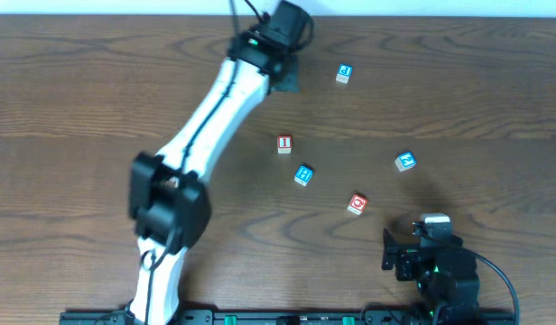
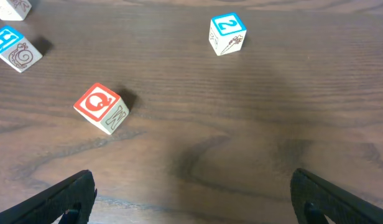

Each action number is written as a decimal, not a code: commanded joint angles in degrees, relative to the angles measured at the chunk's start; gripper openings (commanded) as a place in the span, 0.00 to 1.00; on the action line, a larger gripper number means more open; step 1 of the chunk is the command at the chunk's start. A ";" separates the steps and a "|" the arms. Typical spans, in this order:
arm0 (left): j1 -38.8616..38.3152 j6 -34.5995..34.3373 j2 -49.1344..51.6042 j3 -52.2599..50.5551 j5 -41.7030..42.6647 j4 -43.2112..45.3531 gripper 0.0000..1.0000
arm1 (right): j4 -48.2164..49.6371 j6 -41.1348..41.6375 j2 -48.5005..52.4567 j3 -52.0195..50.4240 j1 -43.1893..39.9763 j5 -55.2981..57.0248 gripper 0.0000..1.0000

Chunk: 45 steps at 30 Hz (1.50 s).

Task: Spell out Ai2
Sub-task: 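Lift the A block and carry it toward the I block, then place the A block left of the I block and release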

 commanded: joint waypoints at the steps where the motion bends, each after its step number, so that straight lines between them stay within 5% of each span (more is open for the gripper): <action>1: 1.09 2.10 -6.62 -1.44 -1.07 -2.73 0.06 | -0.22 -0.44 -0.37 -0.68 -0.46 -0.20 0.99; 5: 0.85 1.84 -18.23 -17.55 -1.07 5.07 0.06 | -0.24 -0.44 -0.37 -0.68 -0.46 -0.20 0.99; 9: 0.68 1.62 -30.03 -39.30 -0.66 22.43 0.06 | -0.22 -0.44 -0.37 -0.68 -0.46 -0.20 0.99; 13: 0.68 -0.59 -31.76 -49.99 -0.70 31.85 0.06 | -0.24 -0.44 -0.37 -0.68 -0.46 -0.20 0.99; 23: 0.35 -9.22 -24.17 -50.73 3.02 25.68 0.06 | -0.22 -0.44 -0.37 -0.68 -0.46 -0.20 0.99; 45: -4.61 -9.51 -14.40 -50.73 5.14 29.79 0.06 | -0.22 -0.44 -0.37 -0.68 -0.46 -0.20 0.99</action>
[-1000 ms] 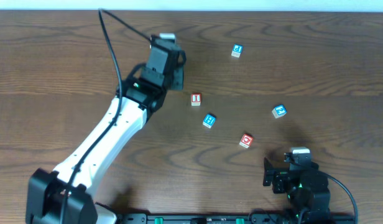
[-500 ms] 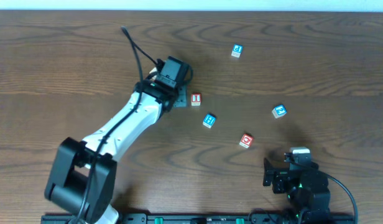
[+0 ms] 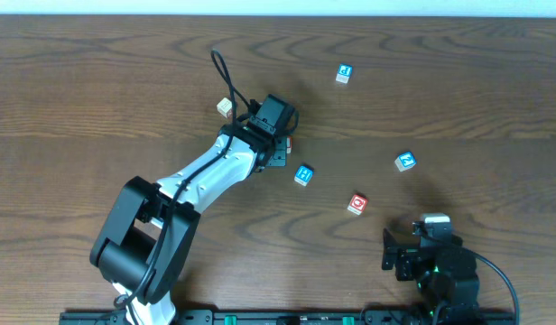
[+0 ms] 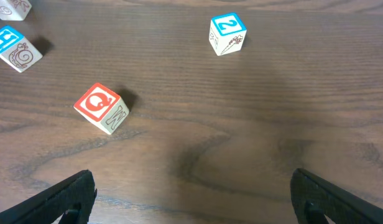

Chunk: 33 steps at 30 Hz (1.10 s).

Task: Spell out Ai2
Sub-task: 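Place the A block left of the I block and release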

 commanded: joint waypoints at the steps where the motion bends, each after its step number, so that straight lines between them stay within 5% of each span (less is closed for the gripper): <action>1: 0.11 -0.42 1.29 0.02 -0.33 1.18 0.06 | -0.24 -0.44 -0.37 -0.68 -0.46 -0.20 0.99; 26: 0.26 -0.46 4.26 0.04 -3.08 5.29 0.07 | -0.22 -0.44 -0.37 -0.68 -0.46 -0.20 0.99; 31: 0.26 -0.48 4.26 0.04 -3.02 5.29 0.35 | -0.24 -0.44 -0.37 -0.68 -0.46 -0.20 0.99; 33: 0.26 -0.48 4.26 0.04 -3.02 5.29 0.39 | -0.22 -0.44 -0.37 -0.68 -0.46 -0.20 0.99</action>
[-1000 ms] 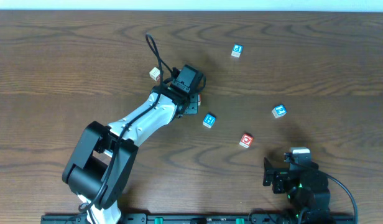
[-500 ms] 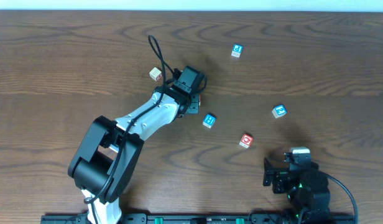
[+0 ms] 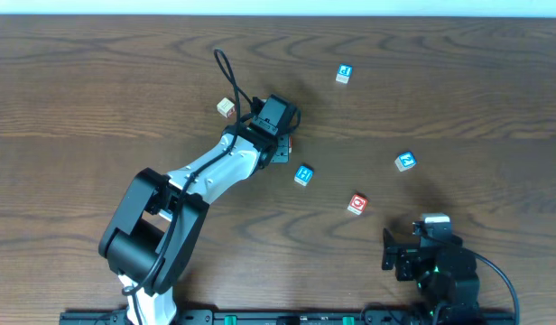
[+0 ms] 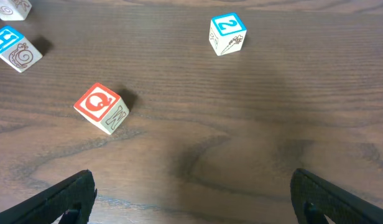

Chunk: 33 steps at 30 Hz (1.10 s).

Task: Spell out Ai2
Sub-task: 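Place the A block left of the I block and release, then raise the left gripper and move it back to the upper left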

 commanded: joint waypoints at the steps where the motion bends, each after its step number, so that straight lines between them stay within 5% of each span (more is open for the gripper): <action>1: 0.24 -0.42 1.33 0.04 -1.44 -0.04 0.41 | -0.22 -0.44 -0.37 -0.68 -0.46 -0.20 0.99; 15: 0.24 -0.07 1.20 0.98 -1.49 -0.31 0.41 | -0.24 -0.44 -0.37 -0.68 -0.46 -0.20 0.99; 26: 0.24 3.93 -1.57 11.41 -5.11 -7.17 0.44 | -0.22 -0.44 -0.37 -0.68 -0.46 -0.20 0.99; 31: 0.44 3.91 -2.73 15.28 -6.75 -13.33 0.08 | -0.24 -0.44 -0.37 -0.68 -0.46 -0.20 0.99; 33: 1.01 3.91 -3.34 15.43 -8.26 -15.13 0.06 | -0.22 -0.44 -0.37 -0.68 -0.46 -0.20 0.99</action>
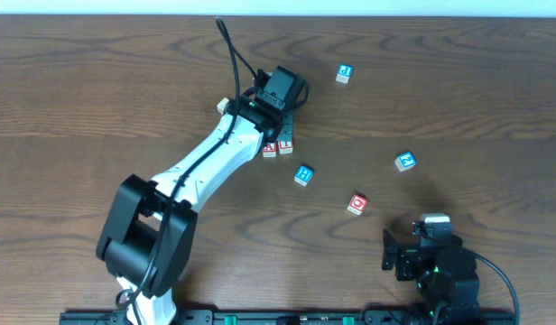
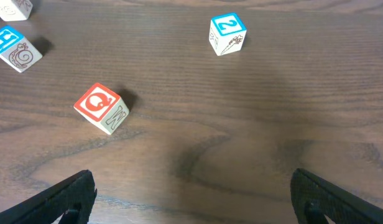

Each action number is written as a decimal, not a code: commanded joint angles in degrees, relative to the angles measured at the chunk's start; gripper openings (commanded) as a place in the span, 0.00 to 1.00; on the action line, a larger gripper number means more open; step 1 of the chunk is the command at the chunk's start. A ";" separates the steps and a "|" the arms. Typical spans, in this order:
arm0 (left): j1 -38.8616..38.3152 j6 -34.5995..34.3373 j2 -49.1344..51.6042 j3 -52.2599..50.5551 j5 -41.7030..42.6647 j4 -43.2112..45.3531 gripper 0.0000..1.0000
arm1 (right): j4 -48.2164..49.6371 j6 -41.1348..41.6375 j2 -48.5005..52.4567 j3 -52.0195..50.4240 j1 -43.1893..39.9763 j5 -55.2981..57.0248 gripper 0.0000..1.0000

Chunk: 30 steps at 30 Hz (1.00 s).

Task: Spell out Ai2
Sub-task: 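Raise the left gripper and move it back to the upper left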

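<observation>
Two red-lettered blocks stand side by side in the overhead view: what looks like an A block (image 1: 270, 150) on the left, touching or nearly touching the I block (image 1: 286, 146). My left gripper (image 1: 280, 93) hovers just beyond them with nothing in it and appears open. The blue 2 block (image 1: 404, 162) (image 2: 227, 33) lies apart to the right. My right gripper (image 2: 191, 202) rests open near the front edge, its fingertips (image 2: 73, 196) at the frame's bottom corners, nothing between them.
A blue H block (image 1: 303, 174) (image 2: 14, 48) and a red Q block (image 1: 356, 204) (image 2: 101, 107) lie between the pair and my right arm (image 1: 436, 266). Another blue block (image 1: 344, 73) sits far back. A tan block (image 1: 222, 106) peeks out beside the left arm.
My left gripper has moved away from the I block toward the far side. A second red block now stands to the left of the I block. The right arm is unchanged.
At first my left gripper was at the table's far edge and the I block stood alone. Then the gripper was low beside the I block, covering the spot to its left, at two moments. Now it has drawn back and a red block stands there.
</observation>
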 commanded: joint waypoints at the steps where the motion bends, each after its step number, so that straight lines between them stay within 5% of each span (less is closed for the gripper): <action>1: 1.46 0.50 -2.78 1.57 -3.91 -2.40 0.06 | -0.24 -0.44 -0.37 -0.68 -0.46 -0.20 0.99; 14: 15.39 1.44 -13.46 1.55 -4.09 -8.63 0.06 | -0.26 -1.09 -0.37 -0.68 -0.46 0.17 0.99; 20: 19.37 2.51 -14.86 1.55 -3.80 -8.66 0.41 | -0.24 -4.74 -0.37 -0.68 -0.46 1.73 0.99; 30: 19.96 3.34 -14.75 1.55 -3.67 -8.15 0.51 | 0.90 -5.35 -0.37 -0.68 -0.46 2.32 0.99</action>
